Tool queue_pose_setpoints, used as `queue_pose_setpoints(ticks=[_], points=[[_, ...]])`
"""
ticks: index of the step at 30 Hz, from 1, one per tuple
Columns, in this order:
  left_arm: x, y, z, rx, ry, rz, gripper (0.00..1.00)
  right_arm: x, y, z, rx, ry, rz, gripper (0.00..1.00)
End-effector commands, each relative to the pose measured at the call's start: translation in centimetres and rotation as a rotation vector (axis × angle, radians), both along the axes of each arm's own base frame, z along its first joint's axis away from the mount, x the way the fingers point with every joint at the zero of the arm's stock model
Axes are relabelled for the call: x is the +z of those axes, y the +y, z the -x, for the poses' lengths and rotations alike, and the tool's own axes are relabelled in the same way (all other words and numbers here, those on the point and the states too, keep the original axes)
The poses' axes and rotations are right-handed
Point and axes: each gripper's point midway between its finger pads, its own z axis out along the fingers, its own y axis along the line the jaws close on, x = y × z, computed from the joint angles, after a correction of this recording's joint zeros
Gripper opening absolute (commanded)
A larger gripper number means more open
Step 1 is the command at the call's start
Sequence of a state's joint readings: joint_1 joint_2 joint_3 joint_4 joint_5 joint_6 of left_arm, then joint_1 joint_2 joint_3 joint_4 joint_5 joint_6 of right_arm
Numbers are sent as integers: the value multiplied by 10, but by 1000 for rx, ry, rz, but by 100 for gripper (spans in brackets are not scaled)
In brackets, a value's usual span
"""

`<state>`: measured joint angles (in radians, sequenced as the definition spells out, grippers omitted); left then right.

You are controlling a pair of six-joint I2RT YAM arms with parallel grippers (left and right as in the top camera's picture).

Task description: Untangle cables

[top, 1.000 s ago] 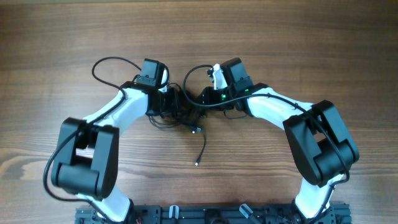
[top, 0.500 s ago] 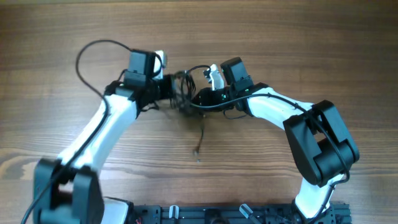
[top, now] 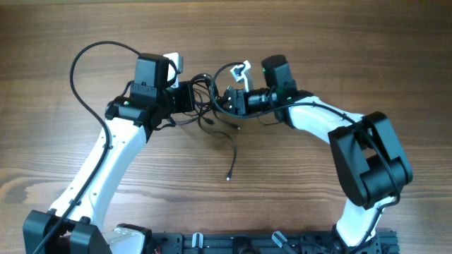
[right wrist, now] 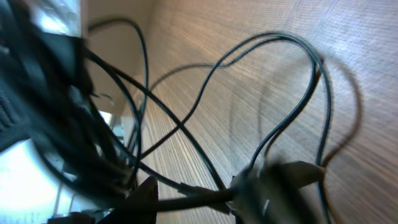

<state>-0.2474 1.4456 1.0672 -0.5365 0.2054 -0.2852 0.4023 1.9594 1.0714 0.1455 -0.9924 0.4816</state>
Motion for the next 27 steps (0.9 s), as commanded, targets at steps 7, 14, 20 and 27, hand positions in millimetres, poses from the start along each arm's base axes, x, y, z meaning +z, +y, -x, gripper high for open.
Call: queue_pose_setpoints(ticks=[7, 14, 20, 27], points=[[0, 8, 0, 12, 4, -42, 4, 23, -8, 7, 86, 13, -124, 43], [-19, 13, 11, -203, 0, -213, 4, 49, -24, 3, 164, -107, -243, 48], [-19, -12, 14, -299, 1, -90, 4, 49, -38, -3, 141, -83, -249, 53], [-34, -30, 16, -352, 51, -1, 4, 43, -26, 11, 169, -20, -236, 51]])
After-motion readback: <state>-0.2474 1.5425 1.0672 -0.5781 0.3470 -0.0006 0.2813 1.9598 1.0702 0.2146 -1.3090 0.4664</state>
